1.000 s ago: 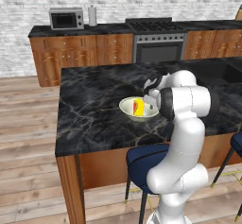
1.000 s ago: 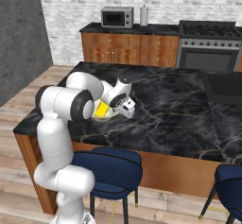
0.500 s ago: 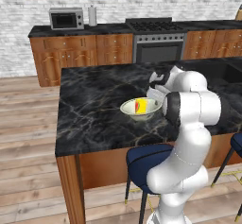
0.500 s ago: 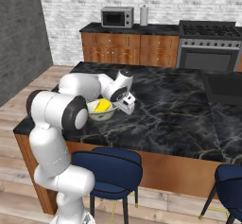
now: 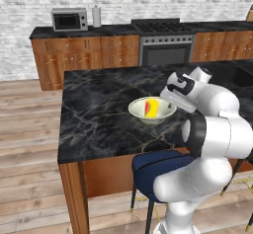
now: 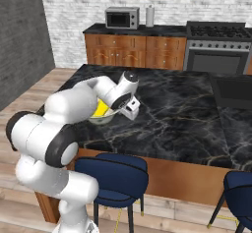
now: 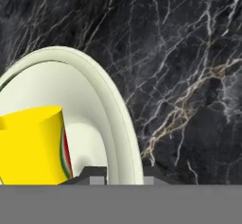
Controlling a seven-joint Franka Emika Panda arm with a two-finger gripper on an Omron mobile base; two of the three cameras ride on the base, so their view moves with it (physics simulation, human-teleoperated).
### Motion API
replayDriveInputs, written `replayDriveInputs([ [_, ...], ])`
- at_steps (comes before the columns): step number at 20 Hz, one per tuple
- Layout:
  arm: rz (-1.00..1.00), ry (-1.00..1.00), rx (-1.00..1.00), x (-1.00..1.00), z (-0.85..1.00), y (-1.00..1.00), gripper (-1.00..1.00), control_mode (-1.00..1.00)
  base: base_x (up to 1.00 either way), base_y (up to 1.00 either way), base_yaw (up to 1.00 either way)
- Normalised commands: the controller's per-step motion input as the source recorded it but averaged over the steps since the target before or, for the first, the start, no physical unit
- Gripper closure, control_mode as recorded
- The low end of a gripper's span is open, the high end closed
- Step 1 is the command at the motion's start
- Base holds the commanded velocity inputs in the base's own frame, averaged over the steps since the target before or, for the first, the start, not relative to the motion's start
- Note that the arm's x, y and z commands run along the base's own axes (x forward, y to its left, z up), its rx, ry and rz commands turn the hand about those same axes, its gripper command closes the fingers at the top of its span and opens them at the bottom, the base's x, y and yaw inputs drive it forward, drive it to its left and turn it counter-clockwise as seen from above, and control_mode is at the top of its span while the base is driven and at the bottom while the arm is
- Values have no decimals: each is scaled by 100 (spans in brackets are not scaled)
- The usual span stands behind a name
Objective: Place the cup inside the bowl on the dining table and move the bowl to any counter.
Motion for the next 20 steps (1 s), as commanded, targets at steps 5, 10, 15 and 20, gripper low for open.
replayDriveInputs([
  [5, 0, -8, 7, -52, 56, 0, 100, -100, 0, 0, 0],
  [10, 0, -2, 10, -51, 65, 0, 100, -100, 0, 0, 0],
  [15, 0, 0, 10, -57, 52, 0, 100, -100, 0, 0, 0],
  [20, 0, 0, 7, -65, 48, 0, 100, -100, 0, 0, 0],
])
